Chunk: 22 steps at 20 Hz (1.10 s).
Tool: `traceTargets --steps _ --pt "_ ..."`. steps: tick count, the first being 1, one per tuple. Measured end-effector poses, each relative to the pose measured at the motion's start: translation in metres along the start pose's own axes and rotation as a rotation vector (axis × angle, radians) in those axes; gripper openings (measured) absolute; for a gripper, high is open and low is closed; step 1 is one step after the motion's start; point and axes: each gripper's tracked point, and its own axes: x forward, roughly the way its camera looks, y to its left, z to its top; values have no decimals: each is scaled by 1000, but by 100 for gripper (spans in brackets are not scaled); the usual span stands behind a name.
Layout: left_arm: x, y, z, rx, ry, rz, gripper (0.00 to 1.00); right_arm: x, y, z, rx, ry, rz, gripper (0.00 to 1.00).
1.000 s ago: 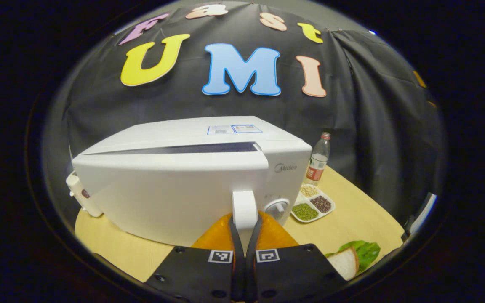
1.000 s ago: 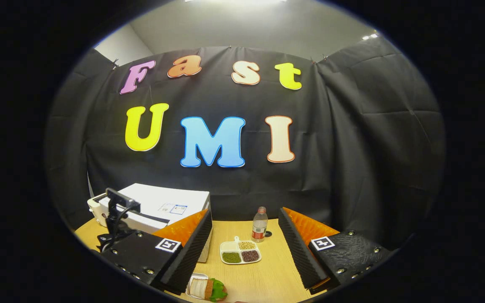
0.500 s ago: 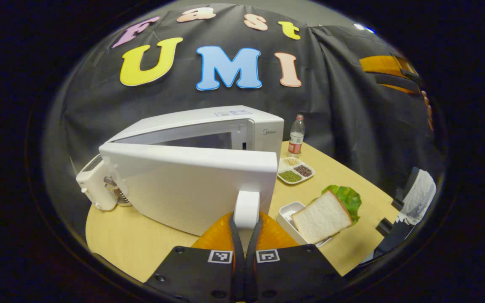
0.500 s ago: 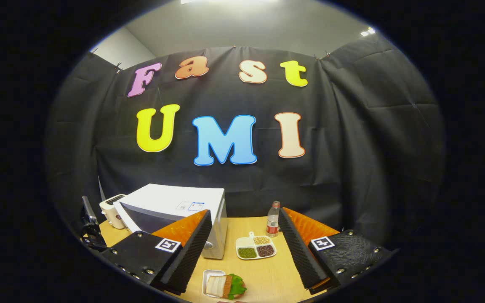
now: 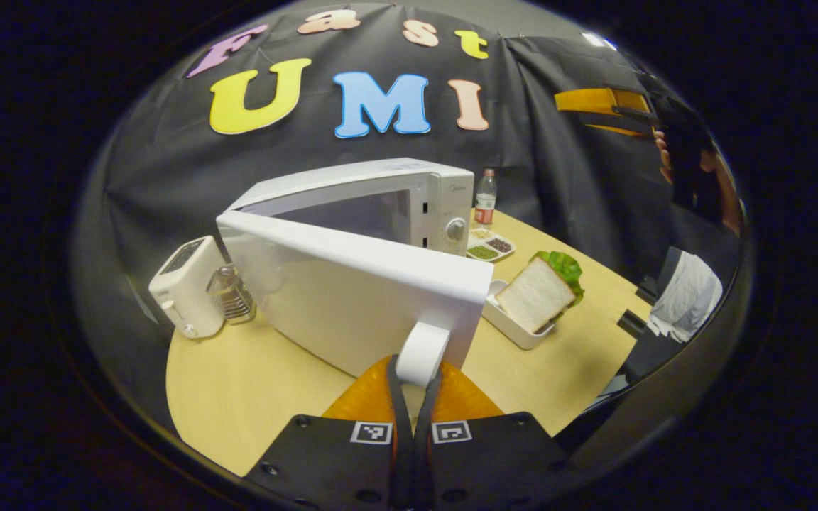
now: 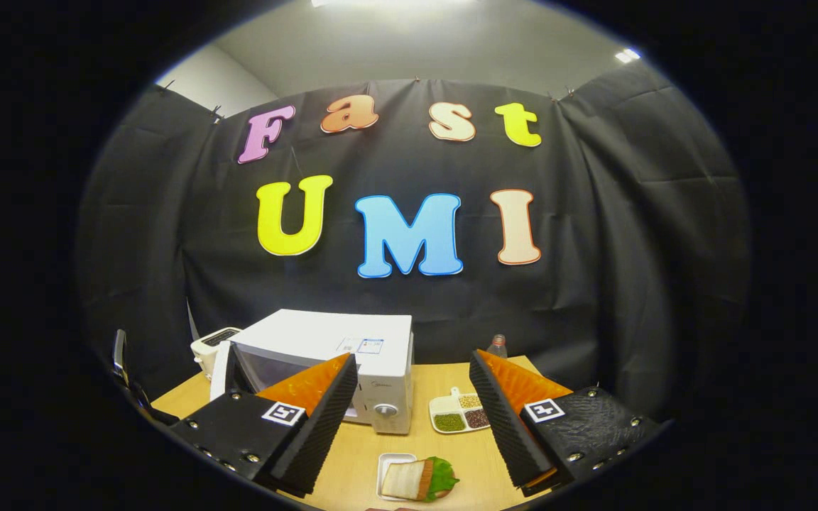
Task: Open the microwave oven with the left hand, put the food in, and close the microwave oven.
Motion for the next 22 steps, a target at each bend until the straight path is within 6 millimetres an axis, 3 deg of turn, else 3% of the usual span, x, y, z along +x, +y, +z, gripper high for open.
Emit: traceTargets --steps 3,8,12,18,19,21,22 --pt "-26 24 -18 13 31 5 6 2 23 -11 7 27 23 96" --pt "-69 81 -50 -14 48 65 6 0 58 -27 24 58 57 96" --pt "-90 119 -65 -40 40 118 6 1 76 -39 10 89 79 96" --pt "-105 154 -76 -78 -6 209 8 7 81 -55 41 161 86 96" --pt "-106 158 -78 -100 -17 217 13 9 79 -58 35 169 85 96" --pt "-108 159 -84 -152 -27 216 12 12 74 -63 33 194 83 96" --pt "-114 161 -86 -160 -34 233 21 13 69 -69 35 211 80 96"
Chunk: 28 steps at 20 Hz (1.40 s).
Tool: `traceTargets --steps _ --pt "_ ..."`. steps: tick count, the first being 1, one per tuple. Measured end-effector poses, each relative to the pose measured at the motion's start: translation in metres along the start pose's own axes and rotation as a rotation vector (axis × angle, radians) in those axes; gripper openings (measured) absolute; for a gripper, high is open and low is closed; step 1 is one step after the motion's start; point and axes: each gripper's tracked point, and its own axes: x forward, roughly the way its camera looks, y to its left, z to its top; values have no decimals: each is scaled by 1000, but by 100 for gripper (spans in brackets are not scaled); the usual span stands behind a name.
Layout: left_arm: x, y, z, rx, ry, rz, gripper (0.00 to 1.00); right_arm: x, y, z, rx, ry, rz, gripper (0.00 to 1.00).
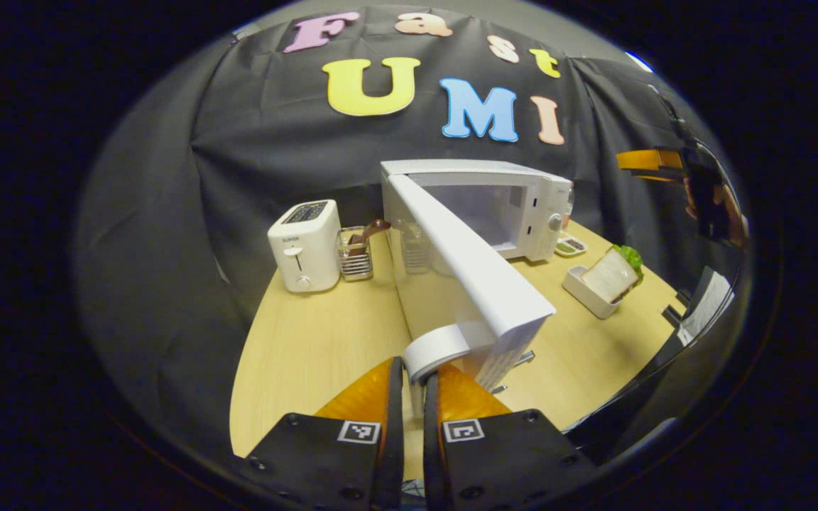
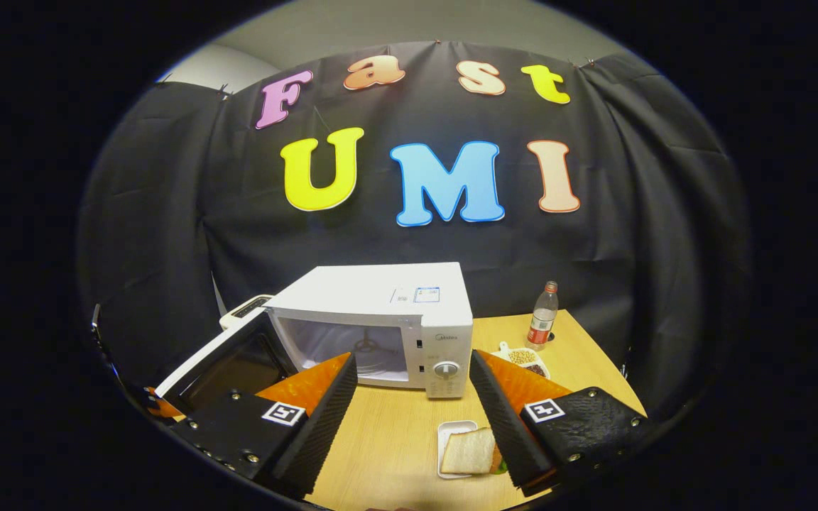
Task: Open the microwave oven with the left hand, put the food in, and close the microwave oven.
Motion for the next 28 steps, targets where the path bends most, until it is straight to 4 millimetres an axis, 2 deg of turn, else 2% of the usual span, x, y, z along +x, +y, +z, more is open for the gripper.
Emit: traceTargets --steps 1,2,4,6,8,9,10,11,13,15,16,17,19,21,24,26,28 --pt "-3 5 -3 -11 -6 21 26 1 -7 -4 3 19 -8 96" --pt "-8 10 -7 -38 -9 38 46 3 -15 -9 5 33 -16 96" --pt "-28 23 -7 -87 -28 118 46 7 -33 -24 2 72 -31 96" --pt "-61 28 13 -149 -111 219 53 13 -55 -43 0 122 -49 96" --pt "-95 23 53 -201 -220 299 60 21 -73 -63 16 180 -44 96" --pt "-109 17 78 -217 -279 320 69 25 -81 -75 27 216 -35 96" --pt "-121 8 102 -219 -338 341 85 29 -88 -86 36 256 -25 96" --pt "-129 -1 134 -214 -400 351 96 34 -96 -100 47 308 -19 96" --pt "-142 -20 188 -191 -501 364 95 40 -110 -128 109 423 -4 96" --pt "-135 -53 235 -182 -566 318 94 42 -120 -152 176 507 3 96" --pt "-125 -68 253 -177 -582 297 98 44 -124 -161 201 540 5 96" --pt "-114 -85 270 -171 -598 270 95 45 -127 -170 225 570 12 97" --pt "-91 -118 293 -151 -607 225 96 48 -126 -184 288 622 46 96" --pt "-64 -150 302 -123 -586 190 95 53 -125 -196 347 665 82 96" --pt "-31 -181 300 -83 -509 191 96 57 -122 -211 396 724 126 97" --pt "-21 -199 307 -72 -499 182 96 60 -117 -219 387 756 155 96" --pt "-15 -206 309 -70 -491 190 97 60 -108 -219 421 785 198 89"
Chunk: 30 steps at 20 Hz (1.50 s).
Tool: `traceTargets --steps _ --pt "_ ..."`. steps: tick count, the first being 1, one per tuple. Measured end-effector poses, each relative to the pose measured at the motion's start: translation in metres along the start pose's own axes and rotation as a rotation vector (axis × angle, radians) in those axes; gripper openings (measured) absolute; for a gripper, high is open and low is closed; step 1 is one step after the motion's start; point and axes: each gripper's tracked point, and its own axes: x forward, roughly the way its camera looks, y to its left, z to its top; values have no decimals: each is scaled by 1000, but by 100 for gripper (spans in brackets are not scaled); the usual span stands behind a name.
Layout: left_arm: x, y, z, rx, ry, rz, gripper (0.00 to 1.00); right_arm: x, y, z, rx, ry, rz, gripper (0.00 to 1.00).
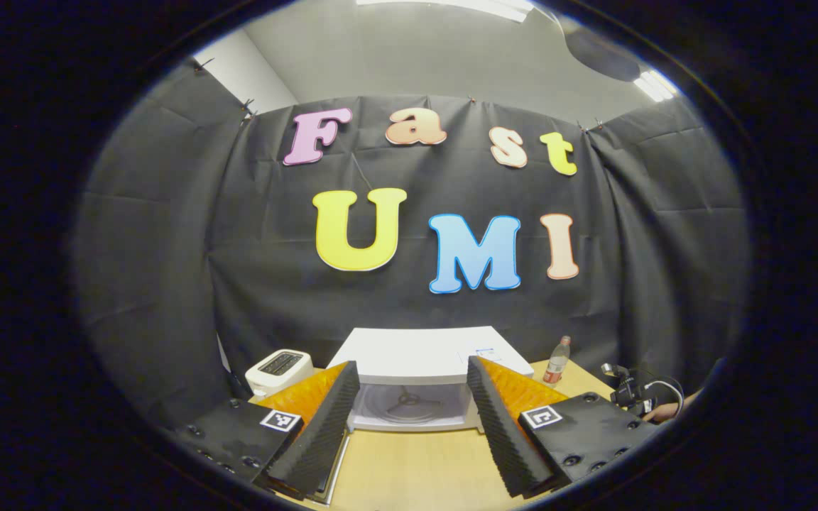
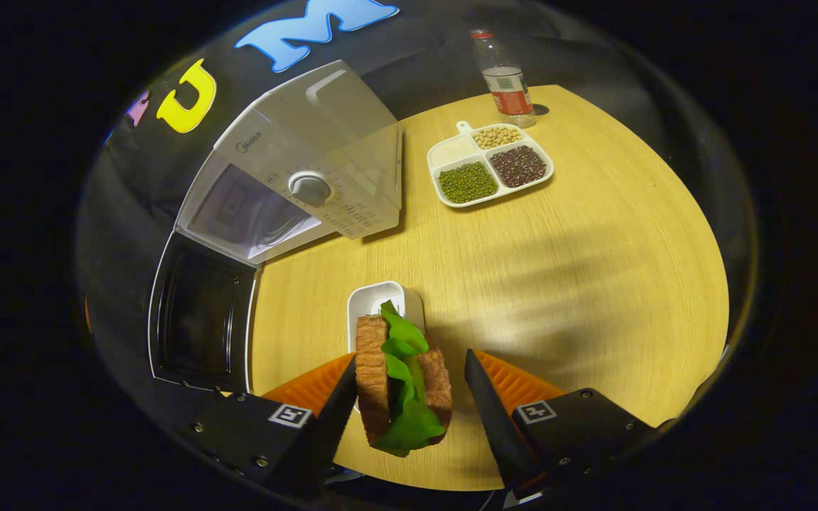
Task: Open the microwave oven with the left hand, put the food in, and close the microwave oven.
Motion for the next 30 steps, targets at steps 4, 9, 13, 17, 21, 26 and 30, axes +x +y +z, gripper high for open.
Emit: traceTargets --steps 4,9,13,17,21,26,30 --pt "6 -6 -5 -16 11 -7 96 -3 8 2 105 52 43 41" --pt "15 10 -1 -29 -5 -64 97 -21 25 17 152 -39 65 41" --pt "13 40 11 -26 -42 -128 97 -48 69 34 250 -169 158 42" --pt "5 69 20 -2 -83 -180 96 -60 124 47 351 -279 269 41" --pt "-6 98 26 -18 -113 -214 96 -50 165 51 403 -314 296 41" --pt "-21 144 22 -38 -120 -185 96 -32 221 62 489 -389 403 41" --pt "-36 181 18 -31 -121 -135 96 6 244 74 554 -436 374 41"
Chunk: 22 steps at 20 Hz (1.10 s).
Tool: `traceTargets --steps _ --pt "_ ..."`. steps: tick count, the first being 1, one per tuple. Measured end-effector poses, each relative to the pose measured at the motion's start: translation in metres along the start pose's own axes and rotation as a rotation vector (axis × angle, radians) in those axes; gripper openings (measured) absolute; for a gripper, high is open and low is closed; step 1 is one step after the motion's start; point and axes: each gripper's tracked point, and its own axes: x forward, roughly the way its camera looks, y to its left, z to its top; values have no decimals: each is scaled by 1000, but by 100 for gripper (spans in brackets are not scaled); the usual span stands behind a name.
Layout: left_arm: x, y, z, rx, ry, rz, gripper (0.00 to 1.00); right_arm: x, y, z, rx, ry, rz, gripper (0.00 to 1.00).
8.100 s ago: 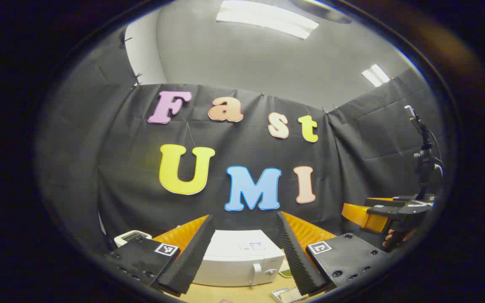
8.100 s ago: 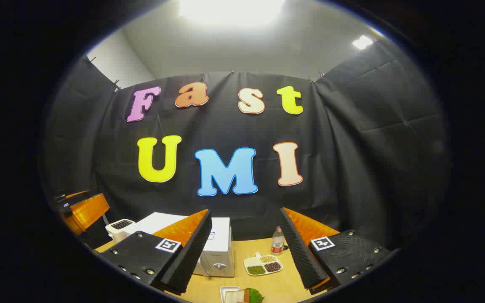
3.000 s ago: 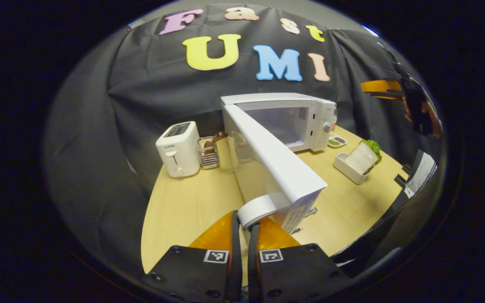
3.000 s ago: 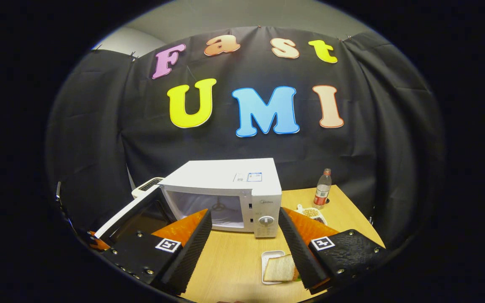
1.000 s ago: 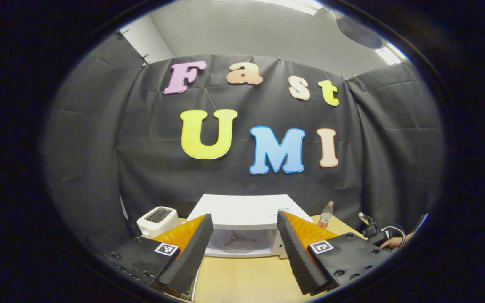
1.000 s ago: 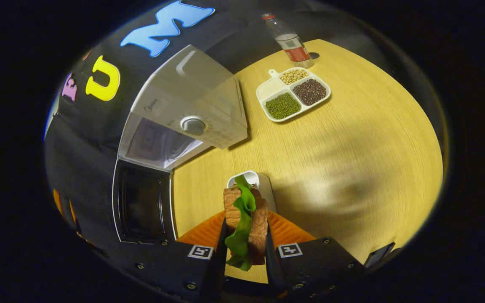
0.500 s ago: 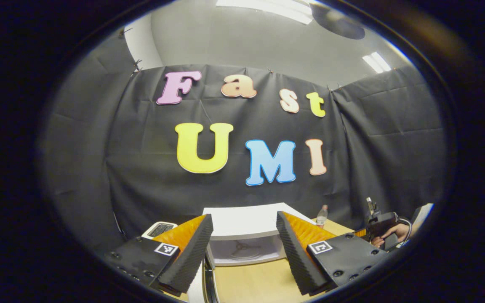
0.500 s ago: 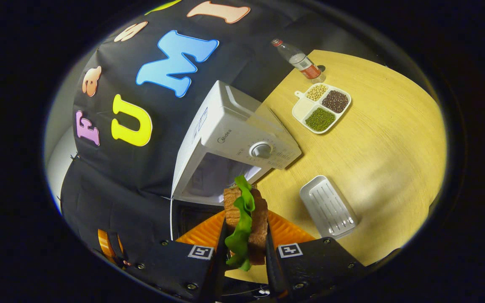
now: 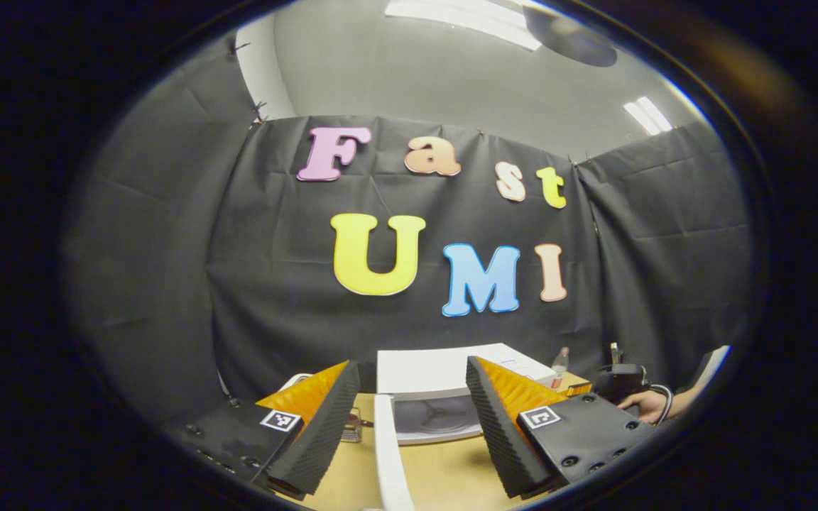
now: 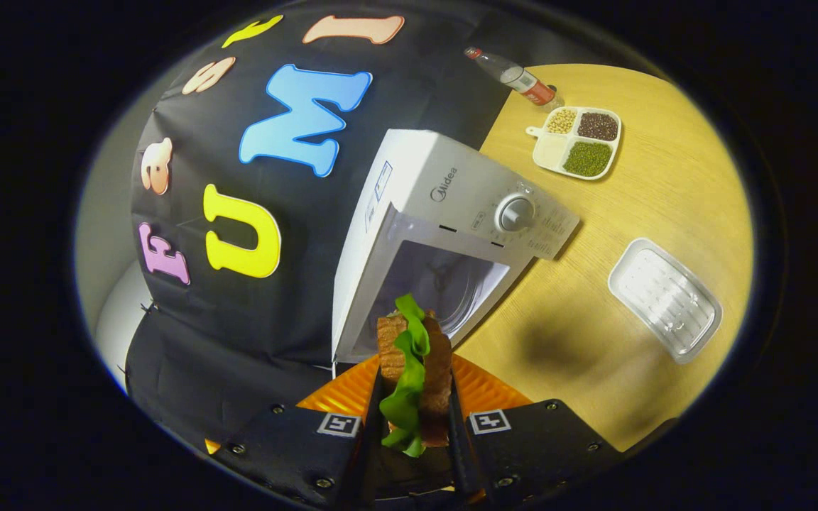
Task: Open the microwave oven with the left hand, put the food in, and close the microwave oven.
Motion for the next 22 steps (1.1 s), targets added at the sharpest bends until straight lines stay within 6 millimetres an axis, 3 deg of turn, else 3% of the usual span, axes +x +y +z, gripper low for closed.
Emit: traceTargets --steps 4,13,22 --pt "-16 30 -6 6 21 34 97 42 10 -5 49 -90 -3 42" --pt "-33 75 -23 40 110 69 96 142 1 -3 275 -301 20 41" --pt "-34 75 -41 -10 179 57 96 220 -10 19 502 -468 6 41"
